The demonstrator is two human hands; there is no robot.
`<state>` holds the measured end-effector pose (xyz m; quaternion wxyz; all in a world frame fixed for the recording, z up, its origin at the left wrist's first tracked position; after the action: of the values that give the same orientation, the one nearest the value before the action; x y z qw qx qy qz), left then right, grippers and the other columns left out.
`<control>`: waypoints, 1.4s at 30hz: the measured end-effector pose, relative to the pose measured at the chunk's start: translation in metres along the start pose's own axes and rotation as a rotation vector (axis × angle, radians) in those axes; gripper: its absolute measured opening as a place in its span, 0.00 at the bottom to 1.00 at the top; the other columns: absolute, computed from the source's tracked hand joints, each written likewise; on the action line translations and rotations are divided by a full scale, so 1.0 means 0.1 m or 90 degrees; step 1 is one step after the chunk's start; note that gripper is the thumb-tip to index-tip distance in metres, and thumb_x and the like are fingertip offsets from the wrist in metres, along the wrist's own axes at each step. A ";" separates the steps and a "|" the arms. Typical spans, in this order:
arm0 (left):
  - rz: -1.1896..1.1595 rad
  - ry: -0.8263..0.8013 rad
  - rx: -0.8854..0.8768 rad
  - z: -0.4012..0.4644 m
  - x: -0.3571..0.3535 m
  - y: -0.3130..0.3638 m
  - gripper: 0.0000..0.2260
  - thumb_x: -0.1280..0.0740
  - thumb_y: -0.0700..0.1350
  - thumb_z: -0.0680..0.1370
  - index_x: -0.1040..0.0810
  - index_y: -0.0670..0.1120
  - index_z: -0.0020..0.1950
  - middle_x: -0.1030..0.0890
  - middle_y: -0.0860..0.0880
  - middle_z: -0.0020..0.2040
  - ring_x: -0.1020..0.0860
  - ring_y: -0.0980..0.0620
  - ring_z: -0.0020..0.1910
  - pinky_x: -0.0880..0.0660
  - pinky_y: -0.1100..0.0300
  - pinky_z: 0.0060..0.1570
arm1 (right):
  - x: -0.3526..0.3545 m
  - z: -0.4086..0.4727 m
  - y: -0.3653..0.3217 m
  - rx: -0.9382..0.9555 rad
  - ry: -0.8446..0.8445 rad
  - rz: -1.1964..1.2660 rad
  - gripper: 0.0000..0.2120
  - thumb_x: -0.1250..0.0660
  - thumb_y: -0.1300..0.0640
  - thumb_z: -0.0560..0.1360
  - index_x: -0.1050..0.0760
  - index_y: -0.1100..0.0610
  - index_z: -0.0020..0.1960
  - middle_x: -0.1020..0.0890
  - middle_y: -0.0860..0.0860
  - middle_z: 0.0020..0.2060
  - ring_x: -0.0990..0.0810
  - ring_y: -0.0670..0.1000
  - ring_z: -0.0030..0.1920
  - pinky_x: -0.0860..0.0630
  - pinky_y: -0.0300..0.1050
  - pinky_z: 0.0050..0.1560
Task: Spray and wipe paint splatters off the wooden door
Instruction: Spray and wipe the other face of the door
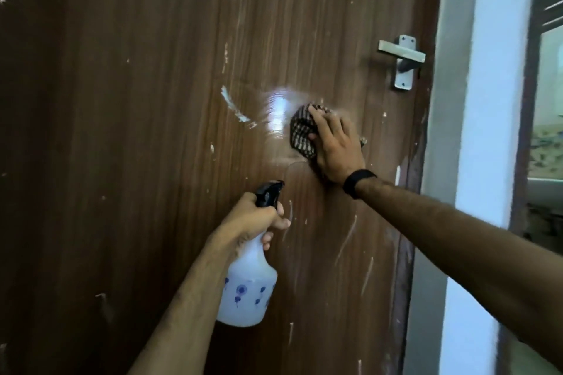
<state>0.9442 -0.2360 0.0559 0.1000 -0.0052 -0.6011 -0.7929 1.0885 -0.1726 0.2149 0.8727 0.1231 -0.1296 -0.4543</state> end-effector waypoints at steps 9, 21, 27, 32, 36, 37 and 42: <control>-0.048 -0.021 -0.090 0.14 -0.48 0.51 0.07 0.31 0.32 0.76 0.24 0.43 0.44 0.27 0.42 0.34 0.33 0.53 0.22 0.29 0.60 0.26 | 0.10 -0.95 0.80 -0.204 0.001 -0.004 0.20 0.45 0.51 0.81 0.37 0.54 0.71 0.27 0.56 0.60 0.31 0.55 0.53 0.29 0.56 0.57; -0.054 -0.048 -0.074 0.36 -0.99 0.38 0.09 0.32 0.30 0.74 0.25 0.43 0.42 0.25 0.49 0.28 0.34 0.53 0.21 0.32 0.61 0.26 | 0.28 -0.83 1.26 -0.249 0.060 -0.031 0.17 0.42 0.53 0.81 0.34 0.58 0.67 0.28 0.57 0.54 0.33 0.54 0.50 0.33 0.53 0.54; -0.074 -0.022 -0.072 0.48 -0.89 0.37 0.09 0.32 0.30 0.75 0.25 0.43 0.45 0.24 0.49 0.31 0.34 0.54 0.23 0.32 0.61 0.27 | 0.21 -0.52 1.06 -0.129 0.057 -0.033 0.19 0.43 0.52 0.81 0.34 0.58 0.69 0.28 0.56 0.58 0.33 0.53 0.53 0.36 0.49 0.57; -0.086 0.003 -0.087 0.42 -0.77 0.41 0.07 0.33 0.30 0.76 0.24 0.42 0.45 0.24 0.46 0.33 0.34 0.54 0.22 0.32 0.61 0.24 | -0.09 -1.09 0.22 0.160 -0.023 -0.002 0.24 0.41 0.52 0.79 0.37 0.58 0.74 0.28 0.55 0.62 0.28 0.57 0.53 0.32 0.53 0.57; -0.053 0.014 -0.082 0.35 -0.67 0.36 0.07 0.32 0.30 0.76 0.23 0.41 0.48 0.22 0.45 0.35 0.33 0.54 0.23 0.32 0.61 0.24 | -0.11 -1.01 0.12 0.145 -0.017 0.028 0.24 0.40 0.53 0.79 0.36 0.56 0.74 0.26 0.54 0.62 0.27 0.57 0.52 0.32 0.51 0.54; -0.047 0.016 -0.076 0.34 -0.64 0.34 0.07 0.32 0.31 0.76 0.23 0.41 0.49 0.22 0.47 0.34 0.33 0.55 0.23 0.31 0.61 0.25 | -0.07 -0.85 0.24 0.077 0.012 0.042 0.23 0.41 0.53 0.80 0.36 0.56 0.73 0.27 0.54 0.61 0.28 0.56 0.54 0.33 0.51 0.56; 0.020 0.019 -0.050 0.27 -0.35 0.25 0.06 0.32 0.32 0.76 0.23 0.40 0.51 0.22 0.49 0.32 0.32 0.55 0.24 0.31 0.61 0.26 | 0.07 -0.23 0.64 -0.133 0.075 0.048 0.20 0.40 0.54 0.80 0.33 0.57 0.71 0.27 0.56 0.60 0.32 0.55 0.57 0.29 0.55 0.58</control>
<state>0.9794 -0.2115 0.0825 0.1213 -0.0071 -0.5681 -0.8140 1.1488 -0.1404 0.2159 0.9033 0.0532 -0.0347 -0.4242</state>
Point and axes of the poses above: each hand's wrist, its own z-axis towards the middle knuckle, its own x-axis out of the back of the hand, y = z × x, the point moved 10 cm from there along z, towards the middle knuckle
